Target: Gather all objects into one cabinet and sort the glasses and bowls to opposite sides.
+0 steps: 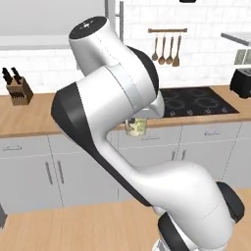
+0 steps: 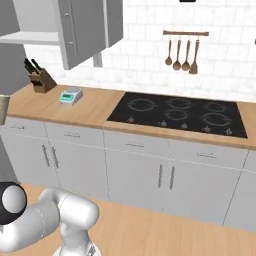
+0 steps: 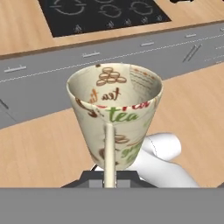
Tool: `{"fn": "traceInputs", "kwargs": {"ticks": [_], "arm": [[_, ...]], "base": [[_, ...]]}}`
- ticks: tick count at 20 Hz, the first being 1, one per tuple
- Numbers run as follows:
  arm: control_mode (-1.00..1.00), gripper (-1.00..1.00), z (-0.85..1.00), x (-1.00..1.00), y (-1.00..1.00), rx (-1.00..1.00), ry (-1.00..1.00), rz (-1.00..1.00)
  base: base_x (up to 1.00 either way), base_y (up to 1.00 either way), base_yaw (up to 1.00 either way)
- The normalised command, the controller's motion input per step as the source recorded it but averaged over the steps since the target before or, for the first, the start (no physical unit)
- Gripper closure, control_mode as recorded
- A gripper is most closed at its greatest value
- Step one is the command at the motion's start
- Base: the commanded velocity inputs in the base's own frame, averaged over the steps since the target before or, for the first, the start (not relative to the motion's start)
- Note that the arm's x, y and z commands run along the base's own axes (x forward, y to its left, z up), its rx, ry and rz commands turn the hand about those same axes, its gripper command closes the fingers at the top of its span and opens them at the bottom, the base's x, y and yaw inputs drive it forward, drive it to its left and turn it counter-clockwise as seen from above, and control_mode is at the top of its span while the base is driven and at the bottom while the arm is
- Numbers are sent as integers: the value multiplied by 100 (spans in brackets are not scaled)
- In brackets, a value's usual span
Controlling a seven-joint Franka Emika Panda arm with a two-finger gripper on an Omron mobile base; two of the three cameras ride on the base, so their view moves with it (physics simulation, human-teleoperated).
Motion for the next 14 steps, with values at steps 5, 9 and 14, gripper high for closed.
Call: {"fn": "traceInputs", "kwargs": {"ticks": [5,9,14], "arm": [[100,100,0,0,0,0,0,0],[100,100,0,0,0,0,0,0],[100,100,0,0,0,0,0,0]], "base": [[0,-100,29],[-4,-100,30],[-8,-100,31]]}}
